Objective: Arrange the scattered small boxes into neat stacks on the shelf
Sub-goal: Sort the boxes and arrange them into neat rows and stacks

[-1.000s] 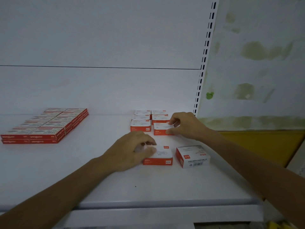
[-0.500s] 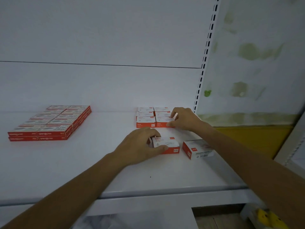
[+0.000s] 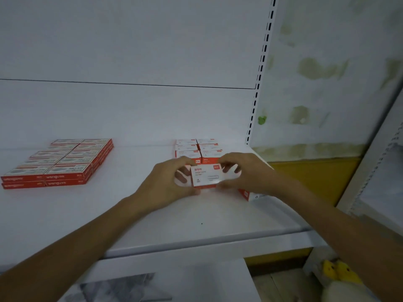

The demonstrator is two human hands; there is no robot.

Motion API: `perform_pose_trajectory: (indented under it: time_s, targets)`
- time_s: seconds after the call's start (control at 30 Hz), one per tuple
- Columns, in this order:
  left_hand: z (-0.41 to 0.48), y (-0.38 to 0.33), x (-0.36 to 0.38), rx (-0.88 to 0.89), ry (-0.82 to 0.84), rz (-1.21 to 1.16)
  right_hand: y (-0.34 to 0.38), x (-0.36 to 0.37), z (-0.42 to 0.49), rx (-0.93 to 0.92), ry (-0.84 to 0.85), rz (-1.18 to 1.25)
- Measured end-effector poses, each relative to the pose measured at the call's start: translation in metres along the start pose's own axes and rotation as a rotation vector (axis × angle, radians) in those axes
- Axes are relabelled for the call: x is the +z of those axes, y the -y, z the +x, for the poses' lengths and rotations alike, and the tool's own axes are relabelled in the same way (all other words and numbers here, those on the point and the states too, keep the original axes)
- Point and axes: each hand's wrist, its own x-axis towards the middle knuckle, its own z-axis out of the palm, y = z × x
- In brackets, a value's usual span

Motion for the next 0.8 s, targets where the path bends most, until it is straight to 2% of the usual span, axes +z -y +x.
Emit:
perform_pose_trajectory:
  time_s: [0.17, 0.27, 0.4, 0.63, 0.8]
  targets:
    - [-0.005, -0.01, 0.004, 0.078, -0.282, -0.12, 0.012, 0.008, -0.009, -0.029, -0.224, 0.11]
    - [-0.005, -0.012, 0.004, 0.116, -0.364, -0.131, 0.016, 0.007, -0.007, -0.065, -0.304, 0.137]
    - [-0.005, -0.007, 0.0, 0.097, -0.287, -0.039, 0.018, 0.008, 0.0, -0.103, -0.305, 0.053]
    - [-0.016, 0.005, -0.014, 0.047, -0.05, 0.328, 0.022, 0.019, 0.005, -0.061, -0.115, -0.011]
    - [-0.024, 0.012, -0.011, 0.032, -0.013, 0.353, 0.021, 0.02, 0.014, 0.073, -0.041, -0.07]
